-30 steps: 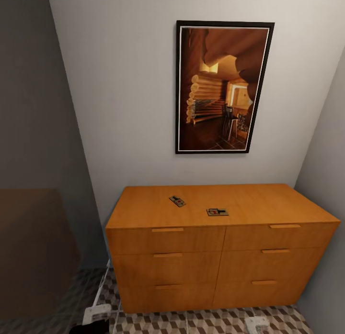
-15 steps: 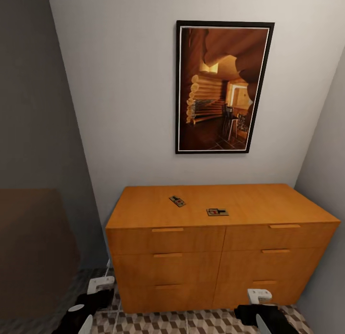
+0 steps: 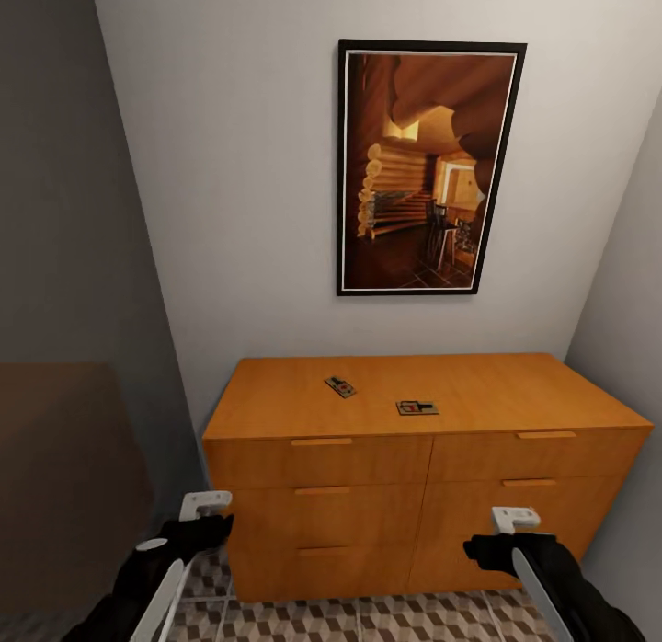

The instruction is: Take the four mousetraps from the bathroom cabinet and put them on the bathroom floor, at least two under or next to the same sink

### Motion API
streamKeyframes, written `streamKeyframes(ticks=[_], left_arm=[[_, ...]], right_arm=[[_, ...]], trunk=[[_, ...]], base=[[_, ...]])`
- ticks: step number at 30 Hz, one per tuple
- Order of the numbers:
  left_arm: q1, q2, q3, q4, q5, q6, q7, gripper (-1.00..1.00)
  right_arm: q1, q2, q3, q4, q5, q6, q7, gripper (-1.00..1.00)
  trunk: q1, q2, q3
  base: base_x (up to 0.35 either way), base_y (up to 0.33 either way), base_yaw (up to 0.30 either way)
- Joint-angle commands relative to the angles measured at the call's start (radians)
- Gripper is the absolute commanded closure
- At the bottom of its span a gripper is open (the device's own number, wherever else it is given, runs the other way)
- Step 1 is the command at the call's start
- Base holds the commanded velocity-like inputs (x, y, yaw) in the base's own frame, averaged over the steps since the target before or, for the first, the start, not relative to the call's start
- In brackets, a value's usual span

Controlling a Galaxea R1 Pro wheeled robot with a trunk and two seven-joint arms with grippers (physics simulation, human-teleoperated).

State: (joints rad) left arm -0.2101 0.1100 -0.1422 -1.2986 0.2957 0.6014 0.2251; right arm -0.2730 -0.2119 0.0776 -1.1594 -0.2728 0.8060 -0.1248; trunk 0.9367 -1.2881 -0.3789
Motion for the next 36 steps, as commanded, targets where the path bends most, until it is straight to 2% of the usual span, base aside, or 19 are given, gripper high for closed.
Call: streamKeyframes(ticks=[1,5,9,17,36], left_arm=[[-0.001,0.001,-0.003,-0.020,0.011,0.020,0.009,-1.00],[-0.001,0.000,-0.004,-0.084,0.012,0.068,0.009,-1.00],[-0.001,-0.001,-0.005,-0.118,0.012,0.088,0.008,-1.00],[0.000,-0.001,-0.008,-0.162,0.013,0.115,0.008,-1.00],[0.000,-0.004,-0.011,-0.209,0.014,0.134,0.007,-1.00]], right_arm=[[-0.001,-0.003,-0.007,-0.021,-0.011,0.022,-0.010,-1.00],[0.000,-0.007,-0.046,-0.094,-0.010,0.088,-0.011,-1.00],[0.000,-0.009,-0.079,-0.159,-0.009,0.149,-0.011,-1.00],[0.000,-0.009,-0.100,-0.229,-0.008,0.224,-0.012,-1.00],[0.000,-0.010,-0.107,-0.263,-0.006,0.241,-0.012,-1.00]], trunk=[[0.000,-0.001,-0.001],[0.000,-0.001,-0.001],[0.000,-0.001,-0.001],[0.000,-0.001,-0.001],[0.000,-0.001,-0.001]], base=[[0.000,0.000,0.000],[0.000,0.000,0.000],[0.000,0.000,0.000],[0.000,0.000,0.000],[0.000,0.000,0.000]])
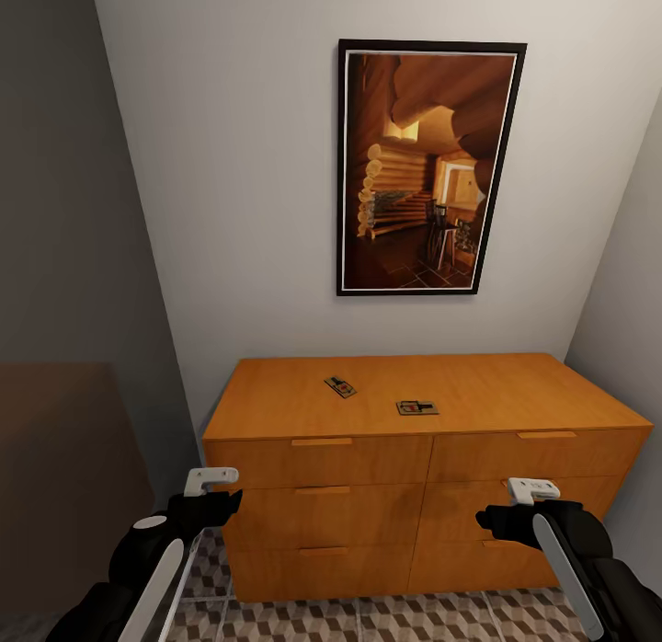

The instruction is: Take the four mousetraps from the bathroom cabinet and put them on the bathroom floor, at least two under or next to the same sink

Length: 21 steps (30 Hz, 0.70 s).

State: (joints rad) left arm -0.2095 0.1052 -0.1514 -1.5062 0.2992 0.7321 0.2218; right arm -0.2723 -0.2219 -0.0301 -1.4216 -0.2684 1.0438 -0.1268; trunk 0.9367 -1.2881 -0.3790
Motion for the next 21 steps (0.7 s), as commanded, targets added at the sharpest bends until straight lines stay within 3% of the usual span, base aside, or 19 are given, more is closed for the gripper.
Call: streamKeyframes(ticks=[1,11,21], left_arm=[[-0.001,0.001,-0.002,-0.002,0.011,0.005,0.010,-1.00],[-0.001,-0.002,-0.012,-0.004,0.009,0.072,0.009,-1.00],[-0.001,-0.005,-0.088,-0.005,0.008,0.095,0.010,-1.00]], right_arm=[[-0.001,0.000,-0.001,-0.002,-0.011,0.003,-0.010,-1.00],[-0.001,0.000,-0.019,-0.023,-0.011,0.003,-0.009,-1.00],[-0.001,-0.001,-0.023,-0.031,-0.011,0.003,-0.010,-1.00]], trunk=[[0.000,-0.001,-0.001],[0.000,-0.001,-0.001],[0.000,-0.001,-0.001]], base=[[0.000,0.000,0.000],[0.000,0.000,0.000],[-0.005,0.000,0.000]])
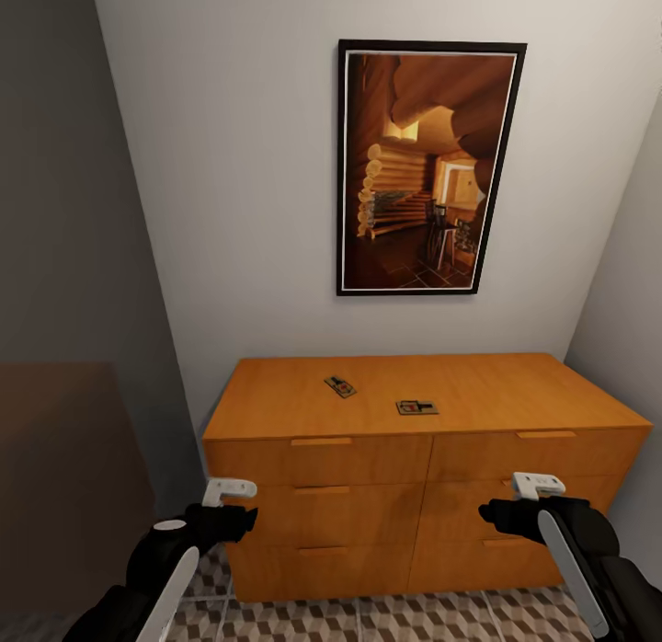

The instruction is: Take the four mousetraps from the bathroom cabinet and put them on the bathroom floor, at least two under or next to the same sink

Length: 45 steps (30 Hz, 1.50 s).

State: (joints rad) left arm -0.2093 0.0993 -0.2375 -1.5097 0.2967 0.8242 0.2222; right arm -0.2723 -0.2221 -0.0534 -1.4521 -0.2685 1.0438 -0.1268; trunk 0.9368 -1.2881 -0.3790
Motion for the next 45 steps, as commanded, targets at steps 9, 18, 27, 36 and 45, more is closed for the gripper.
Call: streamKeyframes(ticks=[9,18,27,36,45], left_arm=[[-0.001,-0.001,-0.030,-0.001,0.010,0.005,0.012,-1.00],[-0.001,-0.001,-0.031,-0.001,0.011,0.004,0.011,-1.00],[-0.001,-0.006,-0.032,-0.009,0.012,-0.004,0.009,-1.00],[-0.008,-0.046,-0.035,-0.025,0.010,-0.079,0.013,-1.00],[-0.031,-0.085,-0.035,-0.027,0.010,-0.126,0.015,-1.00]], right_arm=[[-0.001,0.000,0.000,-0.002,-0.011,0.003,-0.011,-1.00],[-0.001,-0.001,0.000,-0.002,-0.011,0.003,-0.012,-1.00],[-0.001,-0.002,-0.003,-0.006,-0.008,0.003,-0.013,-1.00],[-0.002,-0.019,-0.005,-0.065,0.013,0.003,-0.014,-1.00],[-0.023,-0.024,-0.006,-0.089,0.032,0.003,-0.018,-1.00]], trunk=[[0.000,-0.001,-0.001],[0.000,-0.001,-0.001],[0.000,-0.001,-0.001],[0.000,-0.001,-0.001],[0.000,-0.001,-0.001]], base=[[-0.148,0.000,0.000],[-0.040,0.000,0.000],[-0.007,0.000,0.000],[0.000,0.000,0.000],[0.000,0.000,0.000]])
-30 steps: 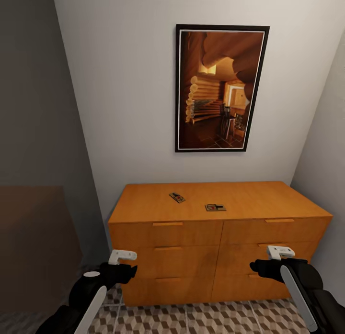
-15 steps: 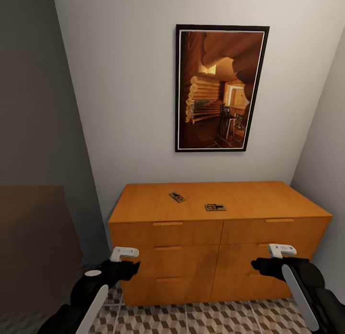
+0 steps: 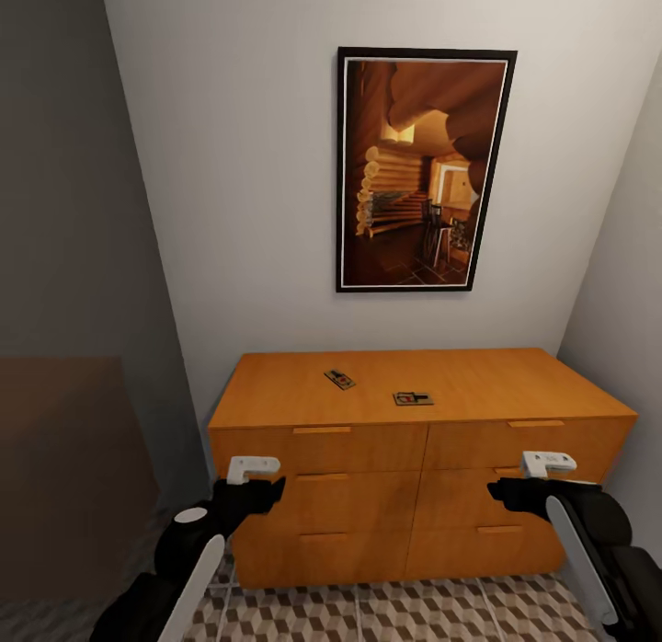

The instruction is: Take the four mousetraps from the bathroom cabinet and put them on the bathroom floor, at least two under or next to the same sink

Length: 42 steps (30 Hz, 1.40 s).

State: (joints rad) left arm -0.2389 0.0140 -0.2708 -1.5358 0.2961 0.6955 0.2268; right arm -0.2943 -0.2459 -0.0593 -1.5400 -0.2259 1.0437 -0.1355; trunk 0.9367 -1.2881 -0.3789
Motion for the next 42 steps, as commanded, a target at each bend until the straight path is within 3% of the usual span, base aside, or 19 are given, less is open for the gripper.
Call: streamKeyframes(ticks=[1,12,20,29,38,42], left_arm=[[-0.013,-0.006,-0.002,-0.001,0.010,0.002,0.010,-1.00],[-0.181,-0.058,-0.002,0.004,0.005,0.036,0.012,-1.00],[-0.342,-0.075,-0.001,0.024,0.008,0.142,0.011,-1.00],[-0.486,-0.076,0.002,0.088,0.017,0.274,0.005,-1.00],[-0.536,-0.068,0.003,0.117,0.020,0.329,0.001,-1.00],[-0.539,-0.066,0.003,0.120,0.021,0.334,0.001,-1.00]], right_arm=[[-0.011,0.000,0.000,-0.002,-0.010,0.003,-0.010,-1.00],[-0.161,0.000,0.001,-0.002,-0.008,0.003,-0.012,-1.00],[-0.312,0.008,0.002,0.005,-0.012,0.003,-0.020,-1.00],[-0.425,0.018,0.008,0.030,-0.015,0.003,-0.061,-1.00],[-0.550,0.084,0.014,0.188,-0.017,0.003,-0.126,-1.00],[-0.574,0.100,0.015,0.241,-0.018,0.003,-0.130,-1.00]], trunk=[[0.000,-0.001,-0.001],[0.000,-0.001,-0.001],[0.000,-0.001,-0.001],[0.000,-0.001,-0.001],[0.000,-0.001,-0.001],[0.000,-0.001,-0.001]], base=[[0.000,0.000,0.000],[0.000,0.000,0.000],[0.000,0.000,0.000],[0.000,0.000,0.000],[0.000,0.000,0.000],[0.000,0.000,0.000]])
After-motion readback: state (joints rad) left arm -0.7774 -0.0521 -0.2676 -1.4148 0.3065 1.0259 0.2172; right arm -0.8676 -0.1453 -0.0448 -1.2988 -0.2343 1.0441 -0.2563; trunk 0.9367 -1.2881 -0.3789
